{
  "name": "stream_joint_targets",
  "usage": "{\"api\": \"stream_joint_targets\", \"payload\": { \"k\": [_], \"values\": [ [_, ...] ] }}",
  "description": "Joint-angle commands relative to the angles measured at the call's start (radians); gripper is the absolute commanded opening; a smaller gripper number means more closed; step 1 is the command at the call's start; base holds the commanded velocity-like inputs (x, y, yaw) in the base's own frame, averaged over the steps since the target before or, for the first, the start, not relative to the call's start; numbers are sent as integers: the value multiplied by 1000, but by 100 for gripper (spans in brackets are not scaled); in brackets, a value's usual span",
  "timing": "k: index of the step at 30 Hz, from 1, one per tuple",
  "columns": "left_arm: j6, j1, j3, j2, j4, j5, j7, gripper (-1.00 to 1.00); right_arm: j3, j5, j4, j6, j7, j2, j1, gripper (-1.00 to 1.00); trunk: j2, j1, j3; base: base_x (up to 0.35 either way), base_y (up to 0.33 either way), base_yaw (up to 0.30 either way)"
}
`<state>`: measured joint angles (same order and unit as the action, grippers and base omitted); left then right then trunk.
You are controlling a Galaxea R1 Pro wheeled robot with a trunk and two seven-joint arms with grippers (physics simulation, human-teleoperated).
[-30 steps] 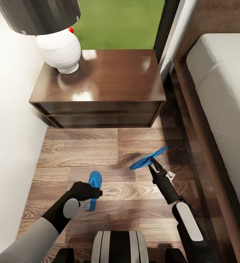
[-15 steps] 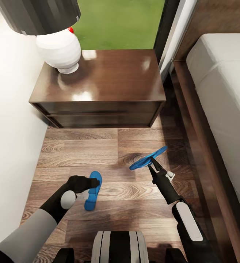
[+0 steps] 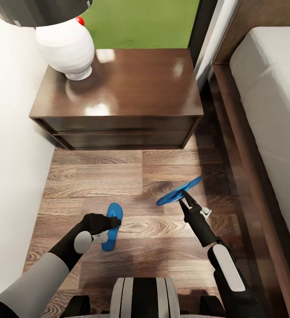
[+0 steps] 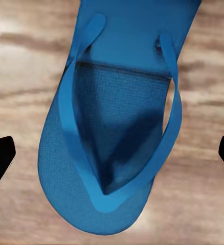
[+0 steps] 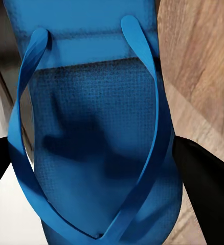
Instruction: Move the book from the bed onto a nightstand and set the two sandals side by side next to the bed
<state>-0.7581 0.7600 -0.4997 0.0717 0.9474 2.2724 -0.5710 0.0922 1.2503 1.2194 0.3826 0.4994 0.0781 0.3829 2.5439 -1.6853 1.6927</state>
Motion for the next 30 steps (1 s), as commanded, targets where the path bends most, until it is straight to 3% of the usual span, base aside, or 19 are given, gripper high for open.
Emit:
{"api": "stream_joint_targets", "payload": {
  "k": [1, 7, 12, 21, 30],
  "values": [
    [-3, 0, -4, 1, 1, 1, -2, 100, 3, 9, 0, 10, 1, 1, 0, -100, 0, 0, 4, 0, 0, 0],
    [-3, 0, -6, 0, 1, 0, -2, 100, 2, 9, 0, 10, 1, 2, 0, -100, 2, -3, 28, 0, 0, 0],
    [-3, 1, -6, 0, 1, -1, -2, 100, 2, 9, 0, 10, 1, 2, 0, -100, 2, -3, 28, 0, 0, 0],
    [-3, 1, -8, 0, 2, -1, -4, 100, 2, 9, 0, 10, 1, 1, 1, -100, 4, -7, 62, 0, 0, 0],
    [-3, 1, -8, 0, 2, -1, -3, 100, 2, 9, 0, 10, 1, 2, 0, -100, 4, -7, 62, 0, 0, 0]
  ]
}}
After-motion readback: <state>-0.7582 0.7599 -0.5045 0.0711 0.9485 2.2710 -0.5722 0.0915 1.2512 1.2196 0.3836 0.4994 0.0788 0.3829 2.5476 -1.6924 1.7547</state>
